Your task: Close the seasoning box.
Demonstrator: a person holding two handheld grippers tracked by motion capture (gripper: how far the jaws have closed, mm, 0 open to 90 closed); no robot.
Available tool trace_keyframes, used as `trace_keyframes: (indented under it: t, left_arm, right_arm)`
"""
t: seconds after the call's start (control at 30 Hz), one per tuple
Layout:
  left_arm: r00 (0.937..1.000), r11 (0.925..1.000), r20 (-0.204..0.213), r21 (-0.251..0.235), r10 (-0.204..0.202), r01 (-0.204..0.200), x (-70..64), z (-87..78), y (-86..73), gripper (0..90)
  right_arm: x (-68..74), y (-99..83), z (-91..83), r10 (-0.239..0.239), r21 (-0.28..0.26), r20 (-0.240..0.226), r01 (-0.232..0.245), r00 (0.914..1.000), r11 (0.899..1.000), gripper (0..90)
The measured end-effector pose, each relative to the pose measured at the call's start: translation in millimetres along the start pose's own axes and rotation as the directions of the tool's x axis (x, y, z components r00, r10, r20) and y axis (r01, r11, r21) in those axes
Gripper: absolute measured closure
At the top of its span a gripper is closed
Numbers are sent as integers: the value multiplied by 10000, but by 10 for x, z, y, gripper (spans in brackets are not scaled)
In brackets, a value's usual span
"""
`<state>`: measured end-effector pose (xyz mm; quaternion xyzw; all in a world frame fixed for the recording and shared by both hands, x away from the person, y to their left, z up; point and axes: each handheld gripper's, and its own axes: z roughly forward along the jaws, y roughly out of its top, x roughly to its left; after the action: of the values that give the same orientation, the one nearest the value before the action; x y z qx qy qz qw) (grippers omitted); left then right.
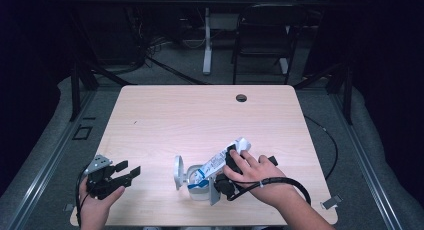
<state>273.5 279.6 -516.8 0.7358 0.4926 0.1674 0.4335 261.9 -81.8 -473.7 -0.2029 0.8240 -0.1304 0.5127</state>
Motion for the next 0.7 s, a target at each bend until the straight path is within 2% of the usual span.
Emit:
trace_keyframes:
  t: [0.7]
  left_arm:
    - [10000, 10000, -55, 72, -17, 17, 5, 7, -10, 425]
  right_arm:
    - [-1, 8, 4, 20, -32, -113, -21, 9999, 10000, 584]
